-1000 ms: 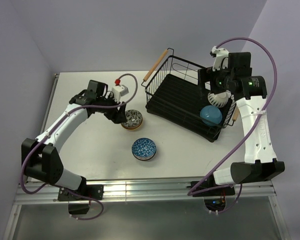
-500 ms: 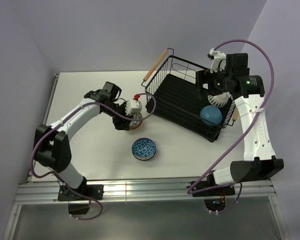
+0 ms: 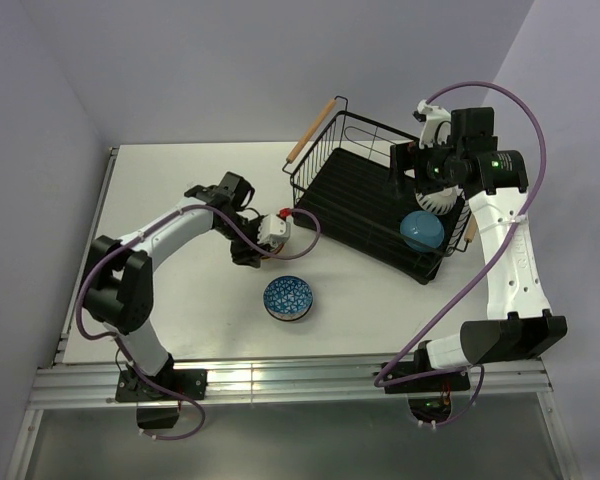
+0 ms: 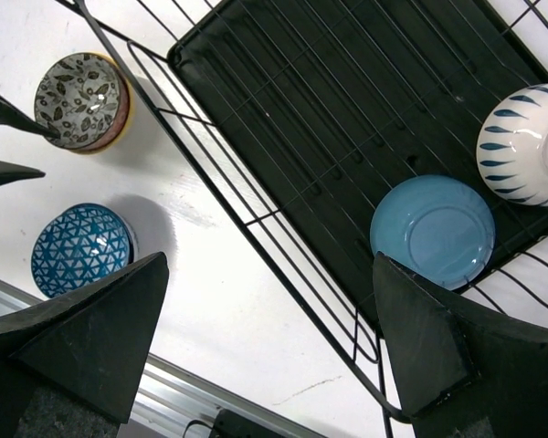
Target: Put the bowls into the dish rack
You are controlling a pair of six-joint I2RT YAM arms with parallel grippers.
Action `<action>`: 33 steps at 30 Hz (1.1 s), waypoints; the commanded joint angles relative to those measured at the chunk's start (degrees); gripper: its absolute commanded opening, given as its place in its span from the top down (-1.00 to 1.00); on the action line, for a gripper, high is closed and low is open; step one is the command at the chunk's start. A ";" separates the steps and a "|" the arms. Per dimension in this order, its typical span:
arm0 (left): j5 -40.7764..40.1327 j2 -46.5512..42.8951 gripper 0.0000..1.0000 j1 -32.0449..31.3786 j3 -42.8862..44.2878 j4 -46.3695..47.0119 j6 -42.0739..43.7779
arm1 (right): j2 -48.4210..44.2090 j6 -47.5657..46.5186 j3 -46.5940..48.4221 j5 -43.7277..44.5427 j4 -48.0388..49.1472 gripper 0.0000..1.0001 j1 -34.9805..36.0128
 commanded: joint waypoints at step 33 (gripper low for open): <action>-0.08 2.53 0.99 -0.46 5.81 -2.07 1.24 | 0.70 -0.10 -0.89 -1.50 0.84 -1.00 -0.42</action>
